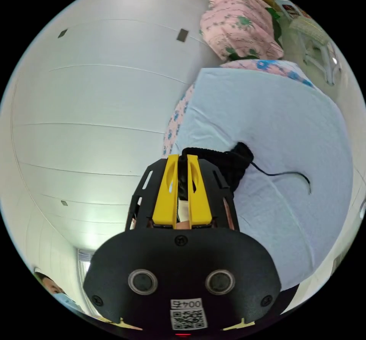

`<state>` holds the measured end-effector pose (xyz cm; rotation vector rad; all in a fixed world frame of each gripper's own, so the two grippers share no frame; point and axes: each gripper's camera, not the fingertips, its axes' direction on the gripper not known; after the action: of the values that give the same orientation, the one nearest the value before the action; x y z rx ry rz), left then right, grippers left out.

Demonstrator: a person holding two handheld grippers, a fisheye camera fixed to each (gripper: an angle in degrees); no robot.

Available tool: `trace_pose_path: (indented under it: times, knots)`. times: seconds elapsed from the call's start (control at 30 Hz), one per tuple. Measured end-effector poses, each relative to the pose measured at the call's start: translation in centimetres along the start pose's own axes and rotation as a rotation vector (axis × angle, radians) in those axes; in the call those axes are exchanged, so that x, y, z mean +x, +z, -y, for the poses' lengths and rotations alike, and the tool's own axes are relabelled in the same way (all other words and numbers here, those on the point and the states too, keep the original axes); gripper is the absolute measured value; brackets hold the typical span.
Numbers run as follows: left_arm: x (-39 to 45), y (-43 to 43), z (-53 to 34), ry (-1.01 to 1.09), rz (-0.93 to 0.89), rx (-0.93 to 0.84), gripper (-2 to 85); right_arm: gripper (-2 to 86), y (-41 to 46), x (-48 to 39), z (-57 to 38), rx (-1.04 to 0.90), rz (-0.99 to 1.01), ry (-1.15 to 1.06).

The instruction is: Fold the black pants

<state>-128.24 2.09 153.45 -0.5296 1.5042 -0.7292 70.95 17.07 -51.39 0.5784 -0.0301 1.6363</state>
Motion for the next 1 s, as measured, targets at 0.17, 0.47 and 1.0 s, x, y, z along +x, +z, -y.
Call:
trace_pose_path:
  times: [0.17,0.47,1.0]
  knots:
    - [9.2,-1.6,-0.2,0.176,-0.009,0.022,0.4,5.0,-1.5,-10.3,3.8,-0.033,0.041,-0.255]
    - [1.1,0.7,-9.6,0.06,0.154,-0.208,0.6,5.0,-7.0,0.0,2.8,-0.084,-0.134,-0.295]
    - [-6.8,6.3,-14.1,0.093,0.541,-0.476,2.4,6.5,0.7,20.1,-4.0,-0.2,-0.546,-0.106]
